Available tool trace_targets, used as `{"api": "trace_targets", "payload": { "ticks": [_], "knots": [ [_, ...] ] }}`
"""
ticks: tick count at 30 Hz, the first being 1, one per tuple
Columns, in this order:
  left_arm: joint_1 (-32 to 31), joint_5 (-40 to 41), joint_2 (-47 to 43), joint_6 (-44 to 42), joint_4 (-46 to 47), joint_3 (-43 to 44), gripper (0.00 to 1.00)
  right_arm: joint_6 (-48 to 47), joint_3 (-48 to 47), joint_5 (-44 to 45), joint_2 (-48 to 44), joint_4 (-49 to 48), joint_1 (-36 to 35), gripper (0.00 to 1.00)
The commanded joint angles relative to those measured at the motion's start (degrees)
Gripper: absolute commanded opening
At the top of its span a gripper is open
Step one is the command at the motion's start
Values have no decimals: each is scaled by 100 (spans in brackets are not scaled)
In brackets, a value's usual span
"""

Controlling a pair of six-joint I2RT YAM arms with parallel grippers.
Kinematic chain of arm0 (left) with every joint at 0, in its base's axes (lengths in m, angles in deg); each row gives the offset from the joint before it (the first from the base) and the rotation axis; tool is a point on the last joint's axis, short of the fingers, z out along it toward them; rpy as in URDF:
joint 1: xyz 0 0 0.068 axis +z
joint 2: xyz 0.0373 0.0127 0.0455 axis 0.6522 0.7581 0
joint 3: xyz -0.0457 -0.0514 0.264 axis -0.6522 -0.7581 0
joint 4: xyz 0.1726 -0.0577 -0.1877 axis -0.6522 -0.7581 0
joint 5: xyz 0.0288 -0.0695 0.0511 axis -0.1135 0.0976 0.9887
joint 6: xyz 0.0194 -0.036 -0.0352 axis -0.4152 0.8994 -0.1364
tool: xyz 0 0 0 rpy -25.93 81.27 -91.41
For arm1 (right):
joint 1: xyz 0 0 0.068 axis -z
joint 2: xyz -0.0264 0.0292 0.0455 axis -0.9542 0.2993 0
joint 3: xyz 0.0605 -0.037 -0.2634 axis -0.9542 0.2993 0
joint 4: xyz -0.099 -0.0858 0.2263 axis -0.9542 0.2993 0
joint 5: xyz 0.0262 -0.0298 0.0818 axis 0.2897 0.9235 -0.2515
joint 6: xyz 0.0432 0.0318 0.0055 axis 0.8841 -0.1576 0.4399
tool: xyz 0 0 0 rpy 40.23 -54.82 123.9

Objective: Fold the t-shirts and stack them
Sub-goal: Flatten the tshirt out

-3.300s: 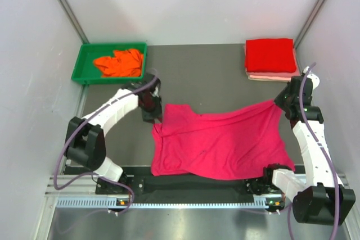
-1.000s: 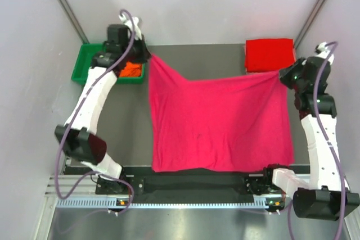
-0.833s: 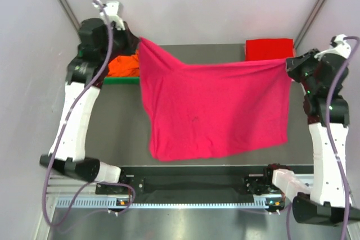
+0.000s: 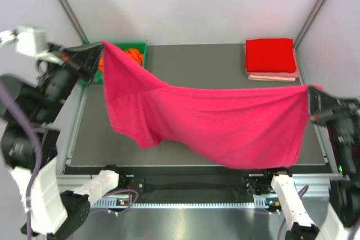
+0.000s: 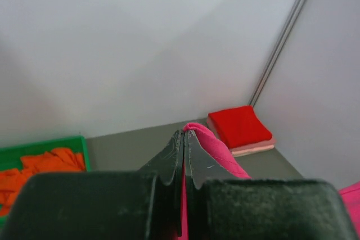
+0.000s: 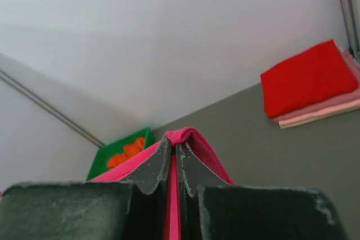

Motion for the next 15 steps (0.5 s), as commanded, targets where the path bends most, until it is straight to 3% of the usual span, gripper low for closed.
{"api": "trace_targets", "payload": {
  "ticks": [1, 4, 8, 12, 15],
  "knots": [
    [12, 188, 707, -208, 416, -540, 0, 7, 738, -290, 670, -1017, 81, 0],
    [12, 311, 1180, -331, 1145, -876, 0, -20, 1152, -370, 1319, -1879, 72, 0],
    [12, 1379, 2217, -664, 1812, -639, 0, -46, 1004, -396, 2871, -2889, 55, 0],
    [38, 2191, 3675, -823, 2317, 122, 0, -160, -996, -317, 4745, -3085, 54, 0],
    [74, 2184, 4783, -613, 2124, 2384, 0, -99, -3210, -484, 6257, -2699, 46, 0]
  ]
}}
